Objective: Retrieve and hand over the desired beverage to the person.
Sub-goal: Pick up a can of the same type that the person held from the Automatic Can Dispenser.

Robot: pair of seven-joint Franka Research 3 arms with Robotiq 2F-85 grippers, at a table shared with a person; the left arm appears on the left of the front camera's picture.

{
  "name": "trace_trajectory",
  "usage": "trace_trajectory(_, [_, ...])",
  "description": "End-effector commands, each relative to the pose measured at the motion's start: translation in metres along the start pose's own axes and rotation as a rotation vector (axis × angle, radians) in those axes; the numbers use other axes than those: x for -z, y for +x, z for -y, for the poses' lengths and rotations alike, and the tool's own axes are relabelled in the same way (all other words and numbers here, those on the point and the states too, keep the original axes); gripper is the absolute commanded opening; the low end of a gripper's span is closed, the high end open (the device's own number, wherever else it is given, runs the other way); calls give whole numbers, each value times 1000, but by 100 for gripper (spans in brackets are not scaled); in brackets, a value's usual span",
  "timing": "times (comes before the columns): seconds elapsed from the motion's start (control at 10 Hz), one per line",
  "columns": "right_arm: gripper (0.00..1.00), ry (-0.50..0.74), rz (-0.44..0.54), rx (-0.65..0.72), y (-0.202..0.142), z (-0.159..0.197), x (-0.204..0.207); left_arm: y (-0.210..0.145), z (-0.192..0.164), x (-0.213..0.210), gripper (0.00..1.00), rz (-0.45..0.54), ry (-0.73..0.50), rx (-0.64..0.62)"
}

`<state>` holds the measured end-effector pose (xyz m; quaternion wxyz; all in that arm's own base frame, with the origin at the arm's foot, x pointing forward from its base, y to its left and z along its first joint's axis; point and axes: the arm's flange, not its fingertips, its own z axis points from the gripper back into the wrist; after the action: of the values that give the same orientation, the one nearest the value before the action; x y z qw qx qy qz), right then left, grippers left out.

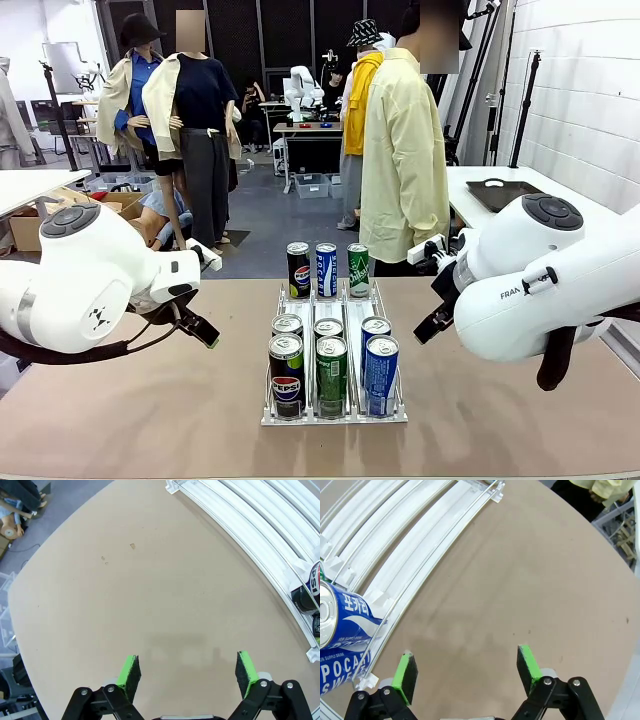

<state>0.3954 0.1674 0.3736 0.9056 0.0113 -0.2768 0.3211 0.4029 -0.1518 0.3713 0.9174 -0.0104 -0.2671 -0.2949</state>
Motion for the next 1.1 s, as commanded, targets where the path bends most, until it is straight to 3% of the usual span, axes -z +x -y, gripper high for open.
trace_trajectory(0.0, [100,0,0,0,0,0,0,0,0,0,100,0,0,0])
trace_trajectory(0.4, [100,72,5,57,20,34,-38,27,-39,-31,100,-7,-70,-36])
trace_trajectory(0.6, [100,172,-86,69,38,66,-60,53,-75,-51,100,-46,-203,-88])
trace_trajectory(0.7, [100,200,-104,97,46,84,-72,69,-96,-64,100,-76,-331,-141])
trace_trajectory(0.8, [100,255,-105,148,52,105,-85,81,-110,-77,100,-80,-405,-194])
trace_trajectory(1.0, [100,522,-24,290,47,154,-107,85,-149,-92,100,-56,-638,-314])
